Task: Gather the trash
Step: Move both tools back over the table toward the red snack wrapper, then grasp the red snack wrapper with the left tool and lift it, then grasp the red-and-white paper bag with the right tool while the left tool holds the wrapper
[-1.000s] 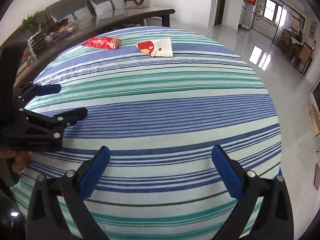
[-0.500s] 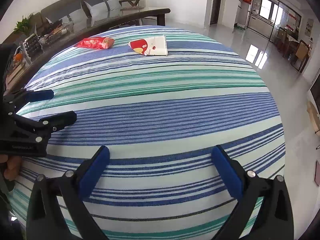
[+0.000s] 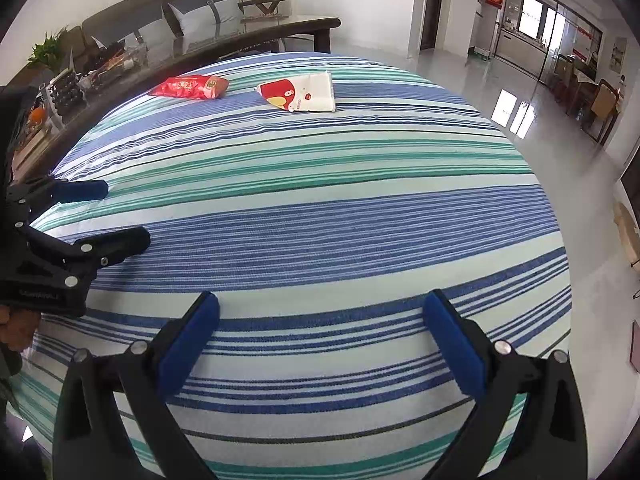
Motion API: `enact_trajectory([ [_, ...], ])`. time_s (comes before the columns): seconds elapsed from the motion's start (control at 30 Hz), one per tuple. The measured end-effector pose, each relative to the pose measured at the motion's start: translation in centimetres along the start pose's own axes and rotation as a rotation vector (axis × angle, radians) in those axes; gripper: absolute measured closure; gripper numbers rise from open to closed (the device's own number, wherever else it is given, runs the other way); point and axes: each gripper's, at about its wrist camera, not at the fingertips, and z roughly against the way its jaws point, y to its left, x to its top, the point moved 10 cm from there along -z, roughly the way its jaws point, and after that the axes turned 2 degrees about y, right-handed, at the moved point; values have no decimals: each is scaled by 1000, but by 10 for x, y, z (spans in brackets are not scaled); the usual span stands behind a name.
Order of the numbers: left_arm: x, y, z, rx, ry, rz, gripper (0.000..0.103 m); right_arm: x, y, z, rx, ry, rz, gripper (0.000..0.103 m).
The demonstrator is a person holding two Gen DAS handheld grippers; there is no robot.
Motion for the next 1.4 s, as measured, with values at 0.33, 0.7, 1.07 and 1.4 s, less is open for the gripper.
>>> enact_trajectory([
  [0.33, 89, 82, 6, -17, -56, -218, 5, 0, 0, 0, 0, 0, 0, 5],
  [0.7, 159, 123, -70, -131, 5, -395, 5, -1, -1, 0, 1, 0, -1, 5],
  [1.07, 116, 90, -64, -302, 58, -463, 27, 82, -15, -17, 129, 17, 32, 5],
  [1.4, 120, 114, -61, -203, 29, -270, 82, 171, -3, -100, 253, 36, 130, 6],
])
